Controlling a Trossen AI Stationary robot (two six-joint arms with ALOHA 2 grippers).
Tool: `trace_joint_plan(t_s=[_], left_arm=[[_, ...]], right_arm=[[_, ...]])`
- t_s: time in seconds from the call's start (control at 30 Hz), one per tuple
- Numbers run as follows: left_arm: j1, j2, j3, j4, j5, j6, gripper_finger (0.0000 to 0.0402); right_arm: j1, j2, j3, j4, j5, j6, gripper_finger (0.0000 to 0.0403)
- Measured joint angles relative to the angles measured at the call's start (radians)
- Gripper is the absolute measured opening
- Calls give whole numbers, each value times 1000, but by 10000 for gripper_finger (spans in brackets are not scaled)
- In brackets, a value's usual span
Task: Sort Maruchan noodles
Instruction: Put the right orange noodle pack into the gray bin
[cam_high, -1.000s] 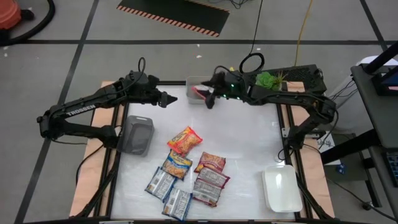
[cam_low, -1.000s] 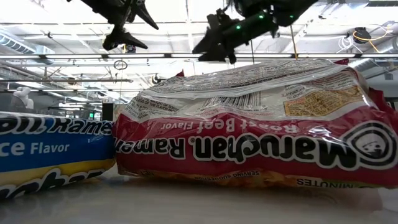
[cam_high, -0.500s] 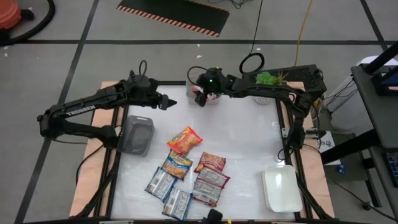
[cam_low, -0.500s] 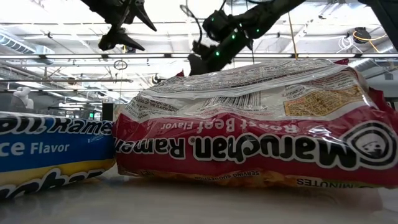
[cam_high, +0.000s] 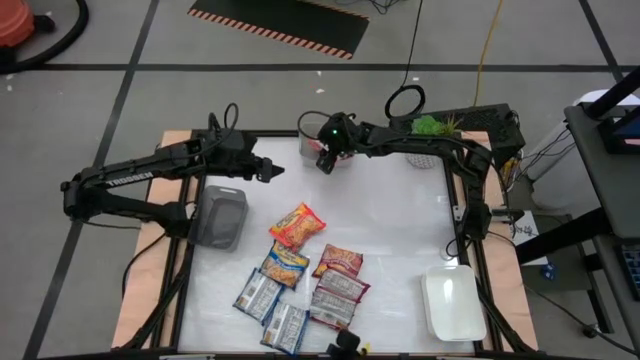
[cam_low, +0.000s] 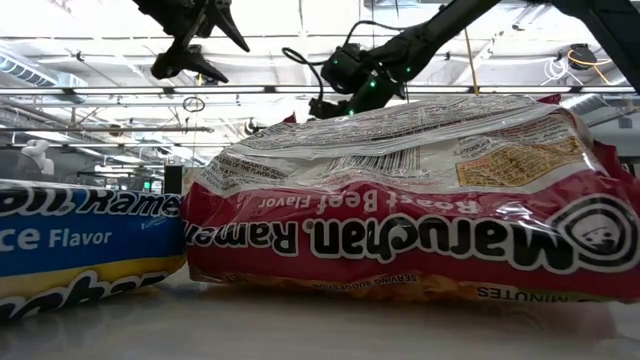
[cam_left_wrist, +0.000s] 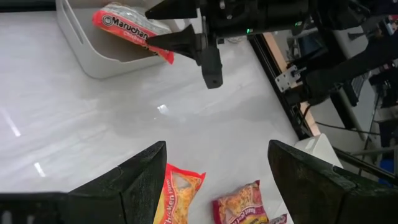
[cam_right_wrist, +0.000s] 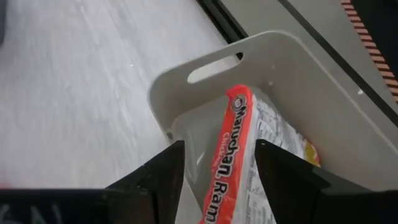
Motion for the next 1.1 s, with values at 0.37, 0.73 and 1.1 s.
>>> trace_joint_plan(t_s=[0.37,0.73,1.1], left_arm=[[0,0,0,0,-2,-11,280],[0,0,0,0,-3,-22,280],[0,0,0,0,-3,-25,280]], right_arm=[[0,15,-1,-2,29,2,102],[0,15,-20,1,26,36,12],[2,26,-21,53,11,49,157]])
